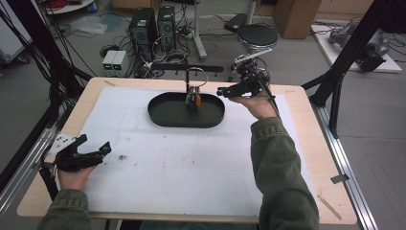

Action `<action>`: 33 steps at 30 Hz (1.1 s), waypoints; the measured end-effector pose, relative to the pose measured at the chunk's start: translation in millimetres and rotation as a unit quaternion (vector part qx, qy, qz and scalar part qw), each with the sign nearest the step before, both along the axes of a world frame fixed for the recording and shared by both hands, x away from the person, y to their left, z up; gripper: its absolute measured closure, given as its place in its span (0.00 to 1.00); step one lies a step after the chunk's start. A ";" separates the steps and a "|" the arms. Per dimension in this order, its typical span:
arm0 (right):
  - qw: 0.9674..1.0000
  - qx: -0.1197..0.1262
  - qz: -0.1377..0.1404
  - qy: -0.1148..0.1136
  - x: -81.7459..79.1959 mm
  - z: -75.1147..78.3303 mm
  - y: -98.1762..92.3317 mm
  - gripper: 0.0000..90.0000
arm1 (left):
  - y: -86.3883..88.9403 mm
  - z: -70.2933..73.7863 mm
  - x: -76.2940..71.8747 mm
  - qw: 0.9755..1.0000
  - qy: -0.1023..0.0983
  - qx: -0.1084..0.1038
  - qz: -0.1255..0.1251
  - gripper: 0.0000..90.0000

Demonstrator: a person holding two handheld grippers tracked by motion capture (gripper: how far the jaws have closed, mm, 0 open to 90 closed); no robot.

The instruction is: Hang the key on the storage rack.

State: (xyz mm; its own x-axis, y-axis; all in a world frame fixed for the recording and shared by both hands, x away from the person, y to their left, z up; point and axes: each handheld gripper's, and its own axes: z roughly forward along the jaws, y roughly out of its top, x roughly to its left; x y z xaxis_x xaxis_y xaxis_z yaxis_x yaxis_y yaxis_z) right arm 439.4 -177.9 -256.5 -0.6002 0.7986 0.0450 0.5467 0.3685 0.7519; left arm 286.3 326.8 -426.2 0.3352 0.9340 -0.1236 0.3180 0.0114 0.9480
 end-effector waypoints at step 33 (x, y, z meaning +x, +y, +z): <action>0.999 0.005 -0.054 0.000 -65.4 -77.2 -80.9 0.01 | -1.0 0.3 -1.7 1.000 0.002 0.004 -0.003 0.02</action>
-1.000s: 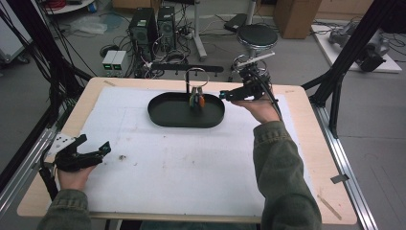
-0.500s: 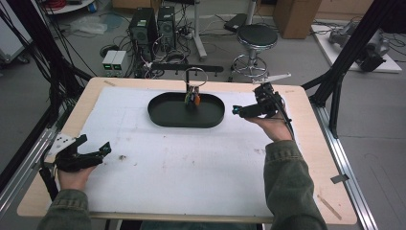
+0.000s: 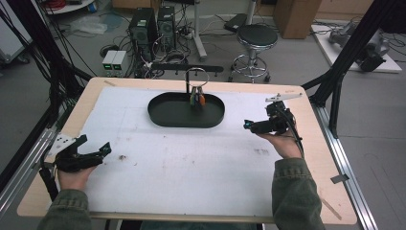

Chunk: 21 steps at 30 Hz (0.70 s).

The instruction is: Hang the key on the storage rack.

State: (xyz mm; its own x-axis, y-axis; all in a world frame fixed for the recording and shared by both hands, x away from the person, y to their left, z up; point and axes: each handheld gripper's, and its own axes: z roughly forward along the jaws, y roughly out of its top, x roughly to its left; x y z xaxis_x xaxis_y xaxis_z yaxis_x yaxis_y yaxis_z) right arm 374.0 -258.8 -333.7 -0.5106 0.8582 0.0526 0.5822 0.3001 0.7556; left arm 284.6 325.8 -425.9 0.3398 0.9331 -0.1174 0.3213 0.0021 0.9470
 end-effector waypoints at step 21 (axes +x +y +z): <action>0.999 -0.004 -0.044 -0.021 -37.8 -37.7 -28.3 0.01 | -0.8 0.2 -0.9 1.000 0.002 0.000 -0.002 0.02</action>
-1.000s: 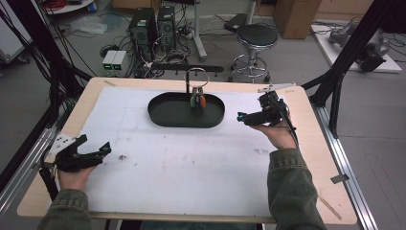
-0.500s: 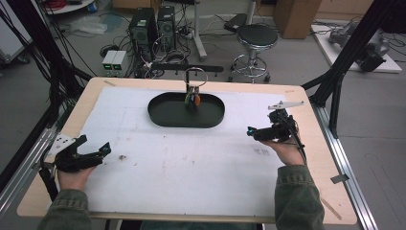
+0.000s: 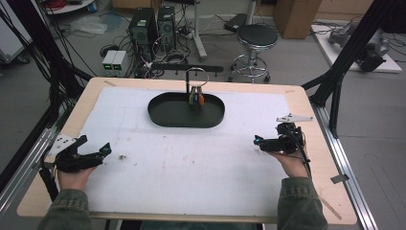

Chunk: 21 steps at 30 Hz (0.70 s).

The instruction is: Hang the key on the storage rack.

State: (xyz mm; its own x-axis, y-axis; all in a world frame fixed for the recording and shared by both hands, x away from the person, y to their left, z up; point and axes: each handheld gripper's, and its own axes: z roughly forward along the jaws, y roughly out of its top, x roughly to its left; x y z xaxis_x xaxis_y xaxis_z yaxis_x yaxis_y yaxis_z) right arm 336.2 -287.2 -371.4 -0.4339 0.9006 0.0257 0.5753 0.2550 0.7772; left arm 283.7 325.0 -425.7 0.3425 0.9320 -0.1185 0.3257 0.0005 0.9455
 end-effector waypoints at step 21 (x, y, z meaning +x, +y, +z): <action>0.996 0.068 -0.027 -0.042 -32.4 -29.7 -13.8 0.01 | -1.0 0.2 -0.6 1.000 -0.001 0.002 -0.001 0.02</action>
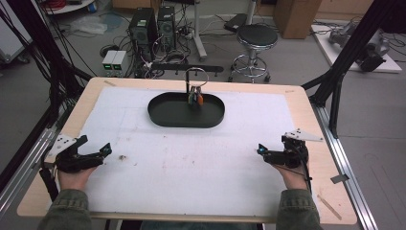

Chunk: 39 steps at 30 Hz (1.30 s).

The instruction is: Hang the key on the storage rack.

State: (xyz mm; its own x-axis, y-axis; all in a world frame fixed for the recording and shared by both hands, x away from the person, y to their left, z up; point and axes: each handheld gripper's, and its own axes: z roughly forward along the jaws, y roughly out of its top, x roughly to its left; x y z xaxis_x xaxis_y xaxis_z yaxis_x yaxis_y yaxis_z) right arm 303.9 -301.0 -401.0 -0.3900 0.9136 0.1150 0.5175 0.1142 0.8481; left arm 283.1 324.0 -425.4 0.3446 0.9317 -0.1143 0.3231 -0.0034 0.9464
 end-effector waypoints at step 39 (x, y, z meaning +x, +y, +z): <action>0.993 0.011 -0.016 -0.117 -48.2 -13.8 3.5 0.01 | -0.6 -0.1 -2.3 1.000 0.000 -0.001 -0.002 0.02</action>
State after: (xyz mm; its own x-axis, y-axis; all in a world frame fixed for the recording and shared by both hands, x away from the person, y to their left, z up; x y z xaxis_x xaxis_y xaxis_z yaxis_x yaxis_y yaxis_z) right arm 255.7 -297.5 -414.8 -0.3795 0.9241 0.0440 0.3080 0.0814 0.9479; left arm 280.8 323.5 -425.5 0.3485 0.9301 -0.1158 0.3227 -0.0031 0.9465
